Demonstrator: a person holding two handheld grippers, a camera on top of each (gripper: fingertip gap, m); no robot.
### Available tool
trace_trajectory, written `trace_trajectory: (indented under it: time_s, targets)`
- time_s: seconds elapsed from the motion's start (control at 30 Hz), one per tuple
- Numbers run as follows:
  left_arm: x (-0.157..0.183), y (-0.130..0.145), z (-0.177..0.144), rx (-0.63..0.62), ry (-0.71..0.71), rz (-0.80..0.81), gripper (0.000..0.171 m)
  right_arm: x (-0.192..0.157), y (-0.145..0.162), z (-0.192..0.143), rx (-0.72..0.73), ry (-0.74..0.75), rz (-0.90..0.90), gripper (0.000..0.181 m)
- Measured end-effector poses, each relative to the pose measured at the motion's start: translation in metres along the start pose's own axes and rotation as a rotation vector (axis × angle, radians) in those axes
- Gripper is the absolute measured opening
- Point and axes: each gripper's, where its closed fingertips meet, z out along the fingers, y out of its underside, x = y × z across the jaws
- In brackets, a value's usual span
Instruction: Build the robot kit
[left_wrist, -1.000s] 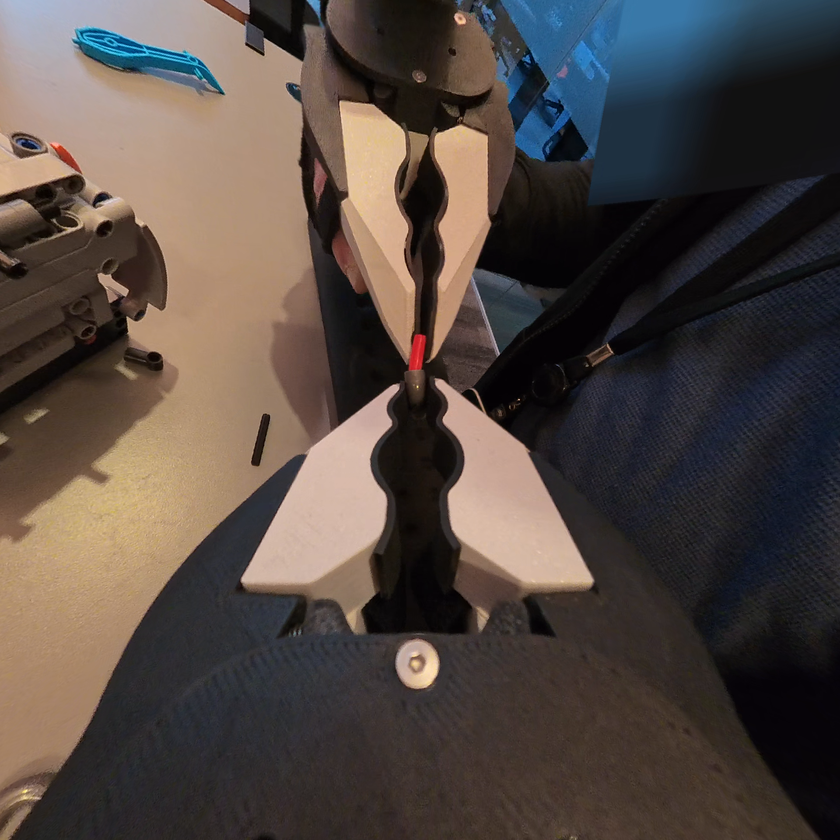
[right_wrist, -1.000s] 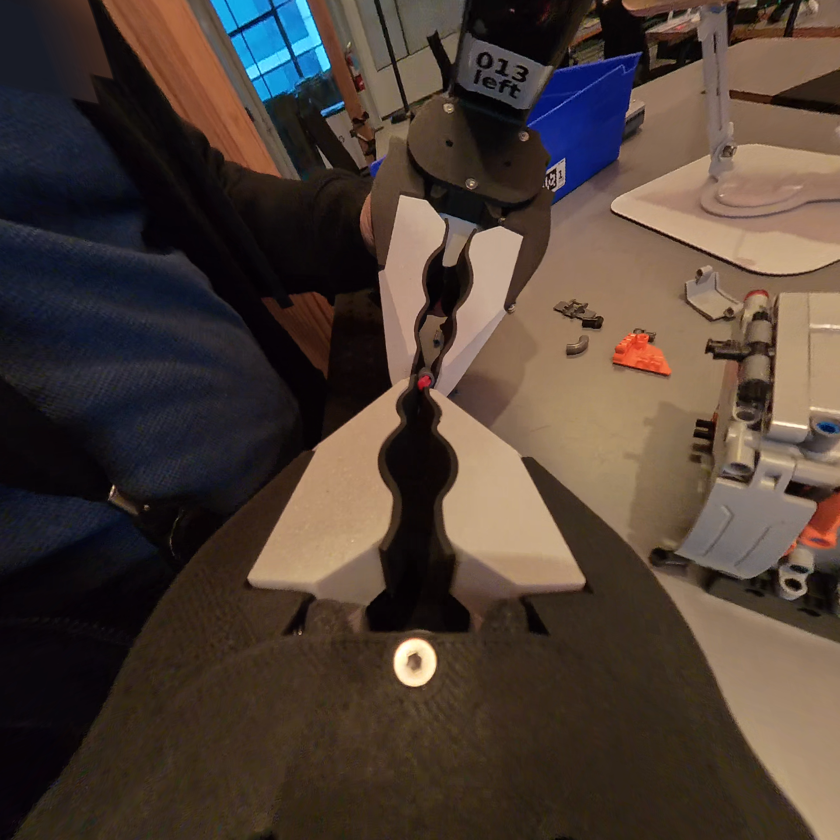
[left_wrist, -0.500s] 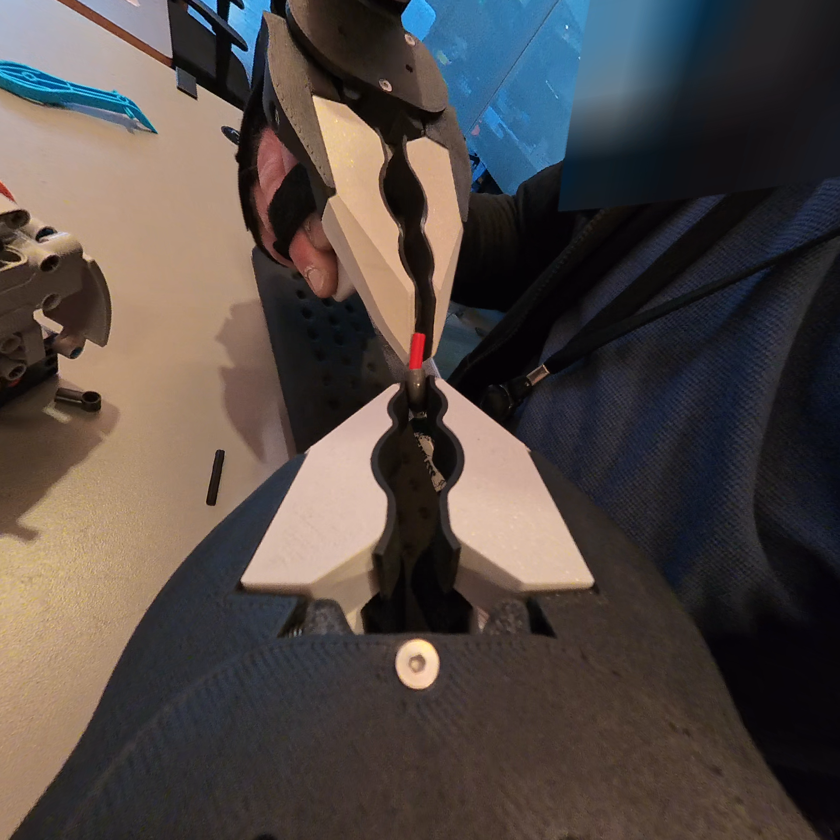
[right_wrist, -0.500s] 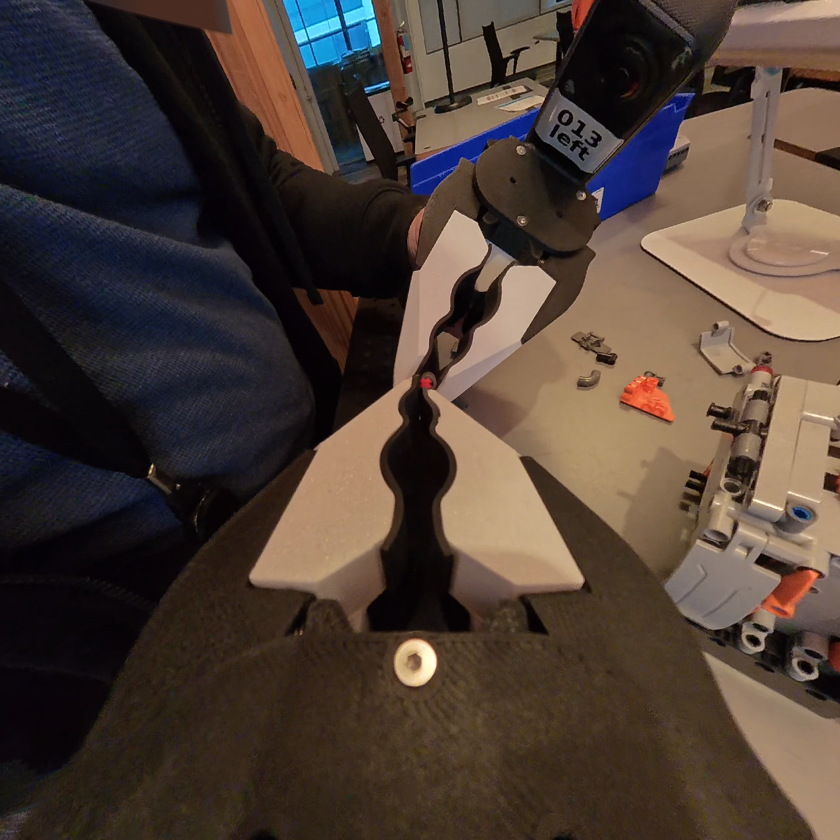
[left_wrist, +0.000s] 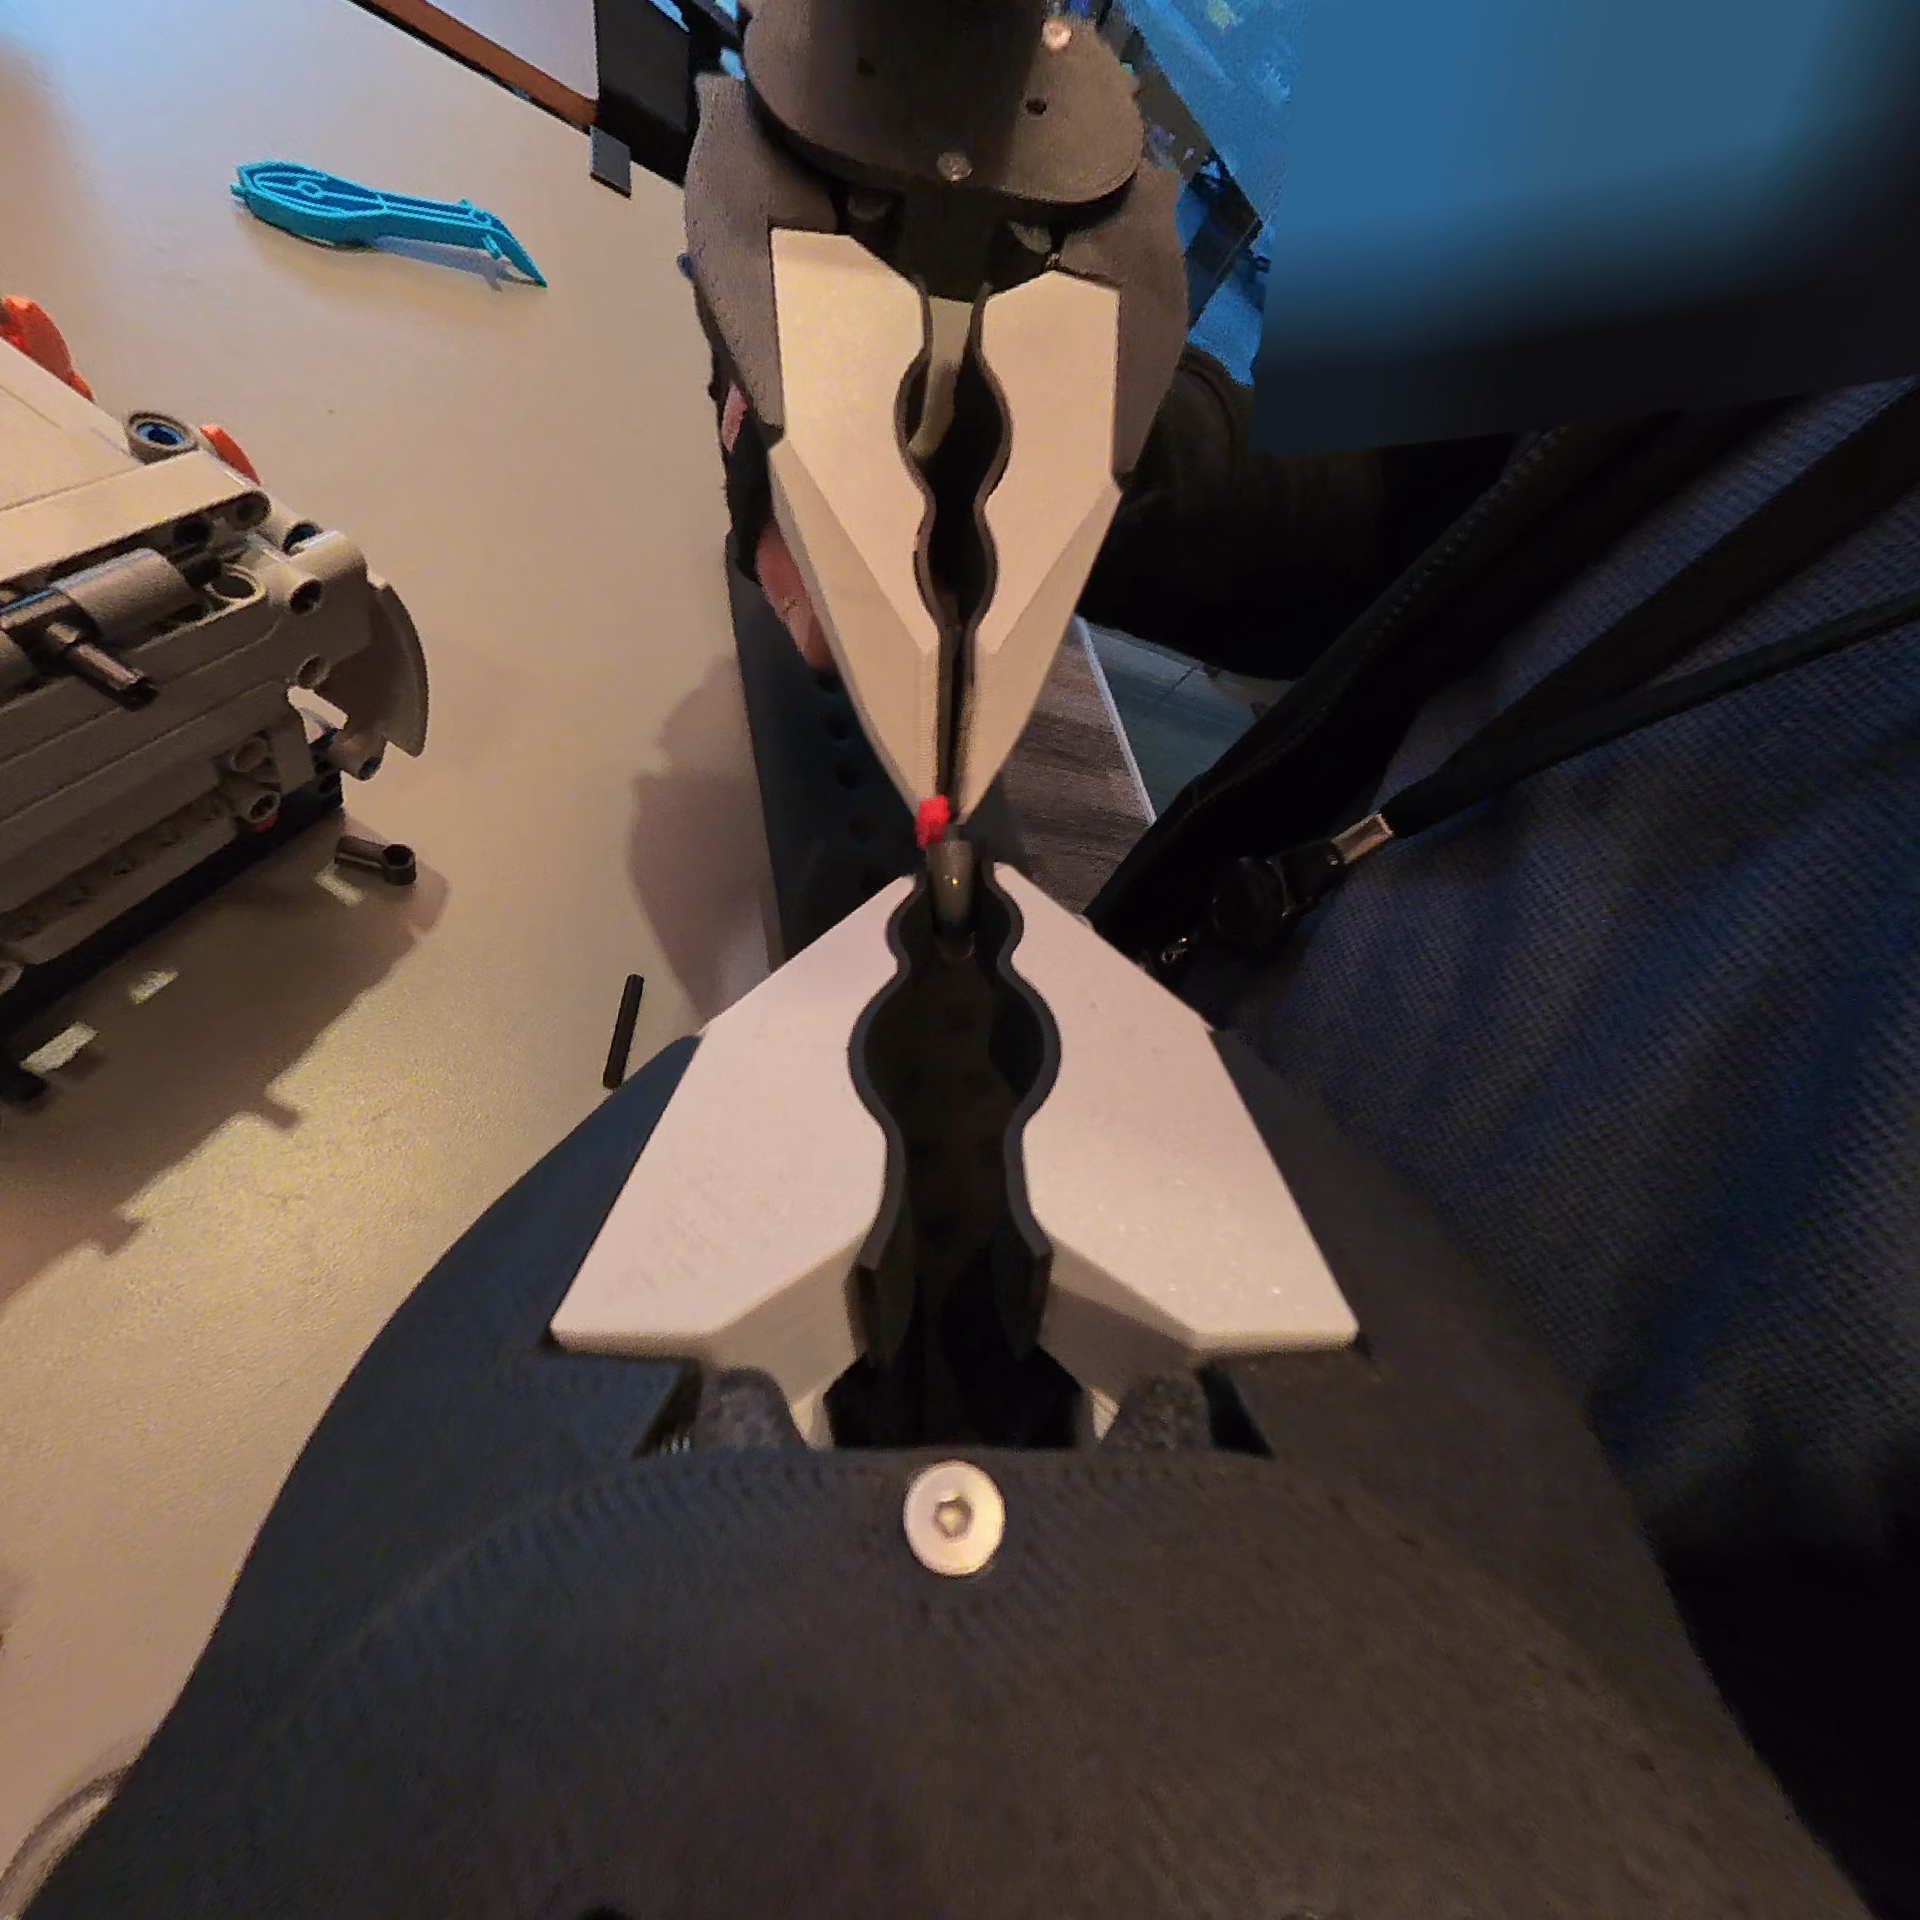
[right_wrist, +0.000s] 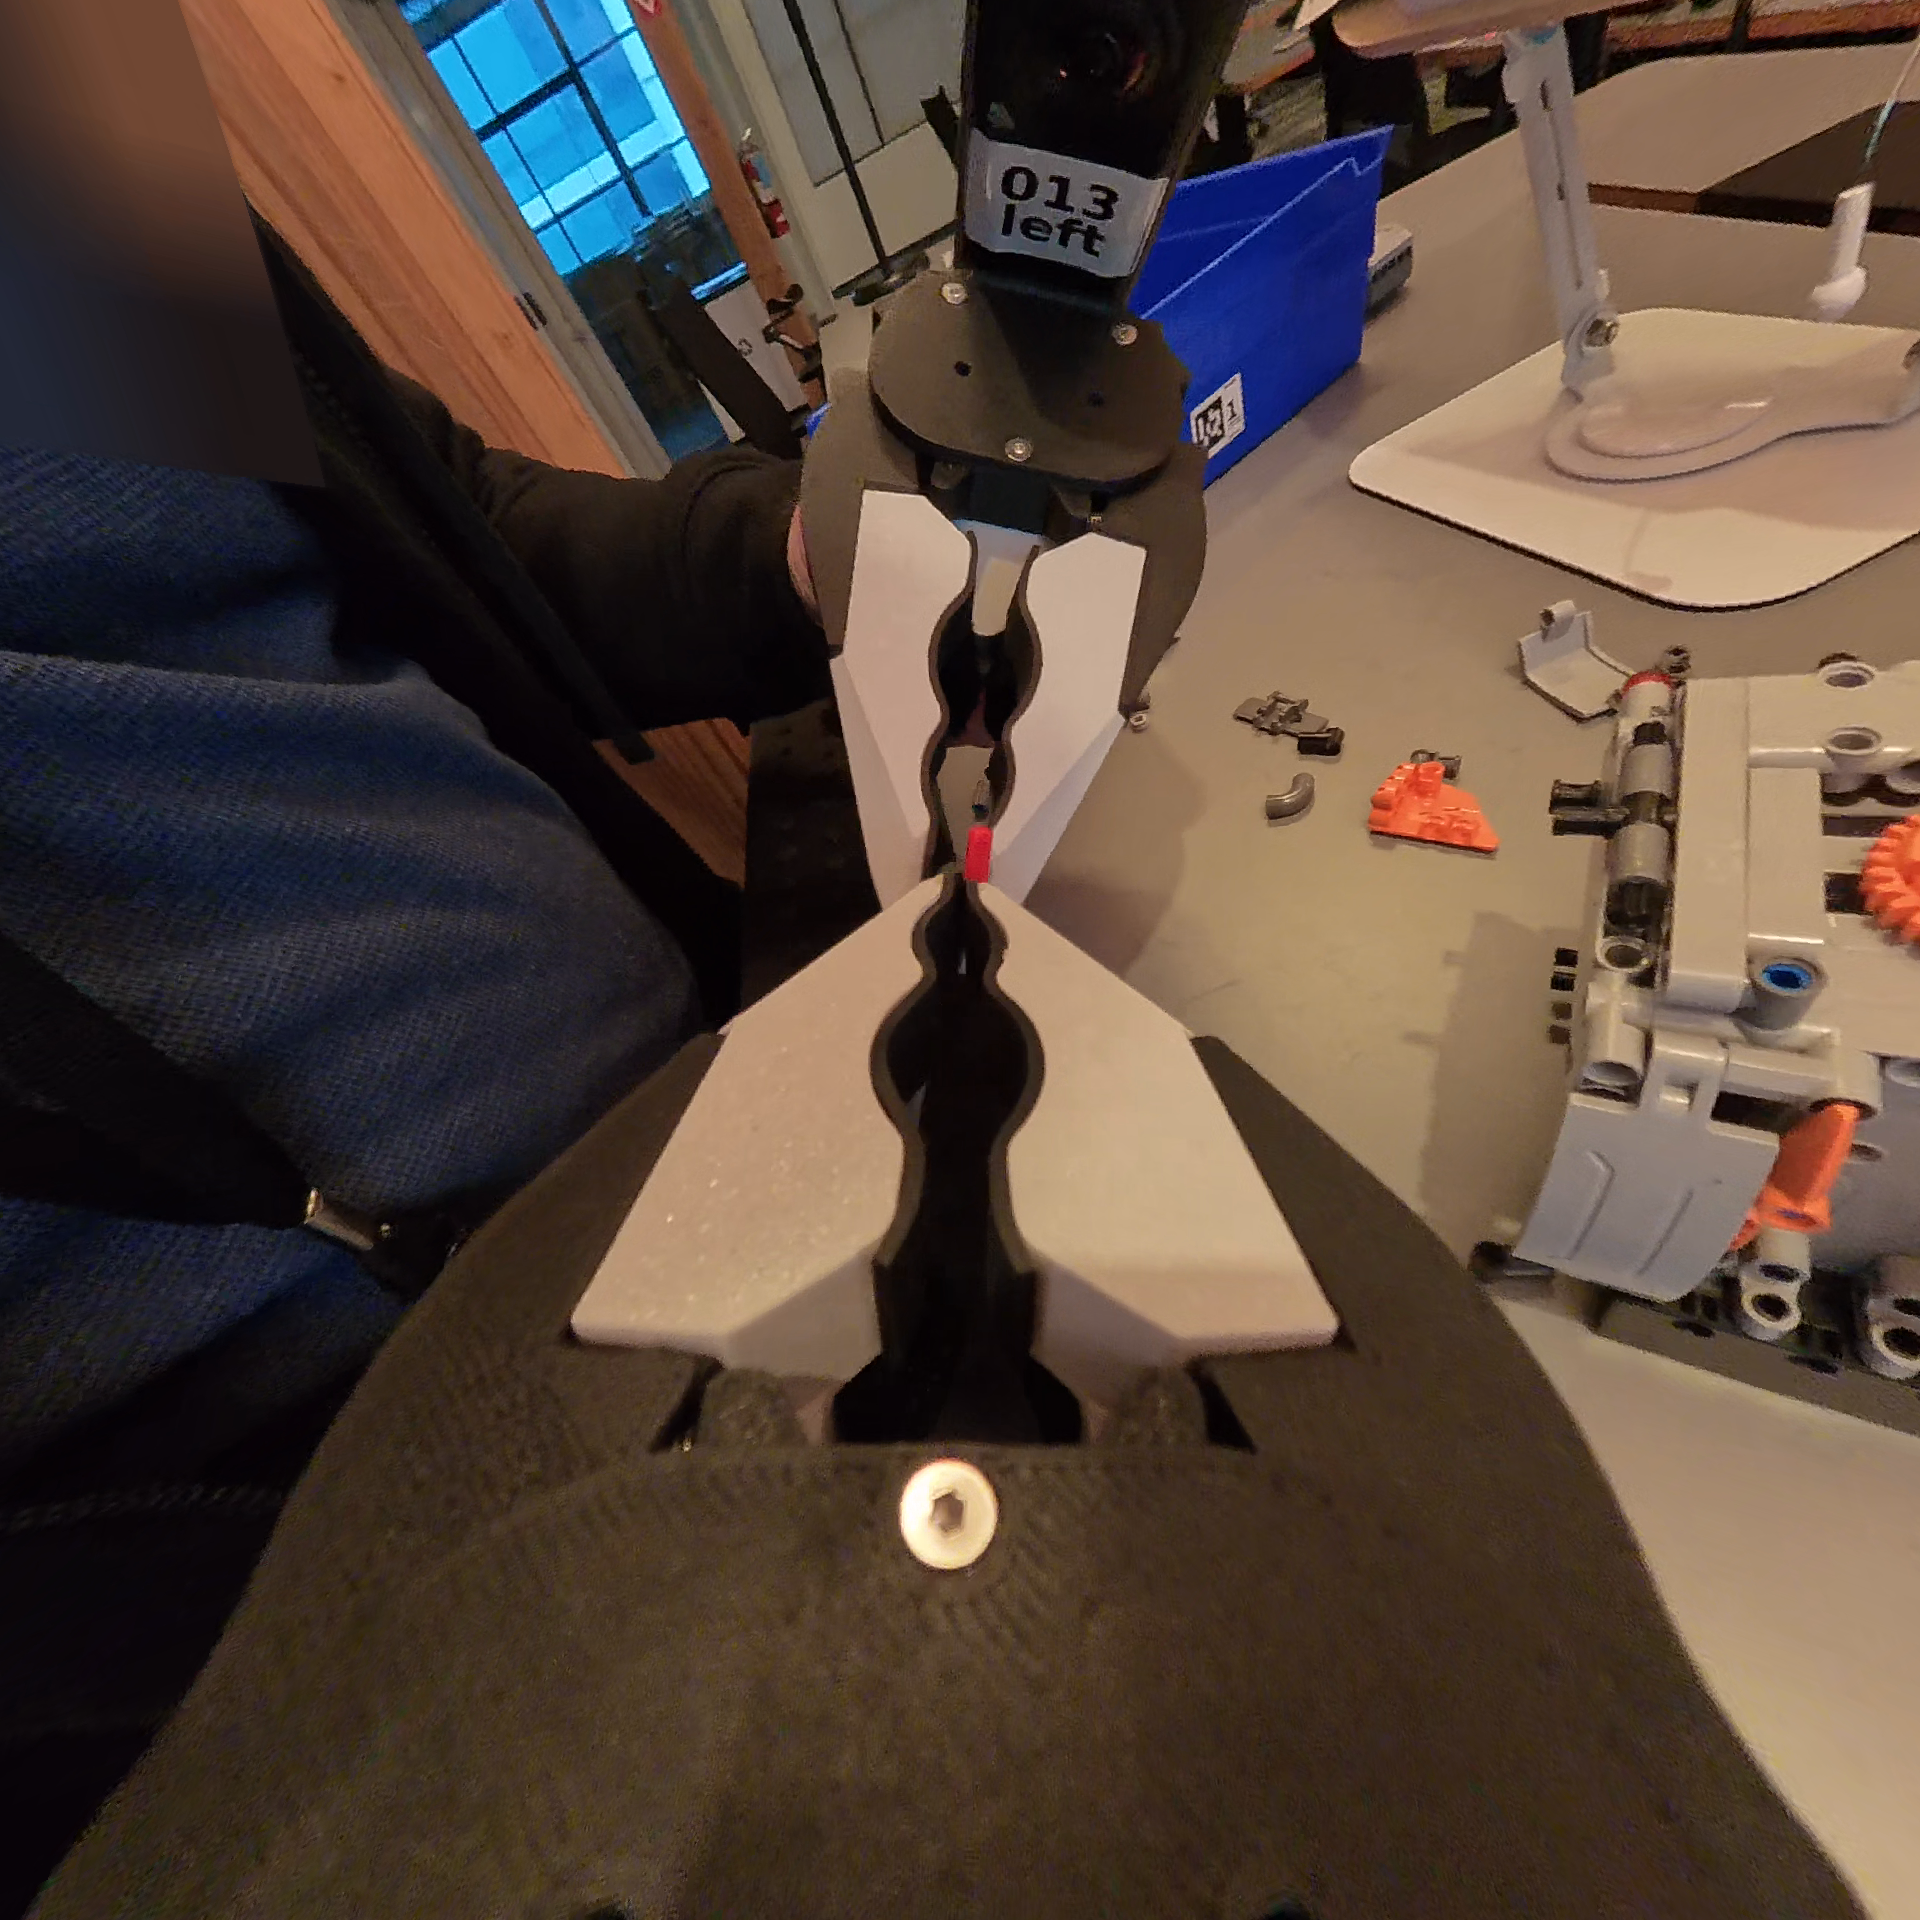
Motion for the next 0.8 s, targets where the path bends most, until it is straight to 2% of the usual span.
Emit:
trace_trajectory:
  time_s: [0.37,0.6,0.8]
  targets:
    - [-0.006,0.007,0.006,-0.036,-0.030,0.013,0.004,0.005,0.006,0.006,0.023,-0.022,0.045,0.000]
    - [-0.010,0.015,0.006,-0.055,-0.040,0.012,0.004,0.005,0.011,0.011,-0.006,-0.031,0.048,0.000]
    - [-0.014,0.020,0.006,-0.107,-0.095,0.052,0.004,0.009,0.016,0.013,-0.051,0.022,0.013,0.000]
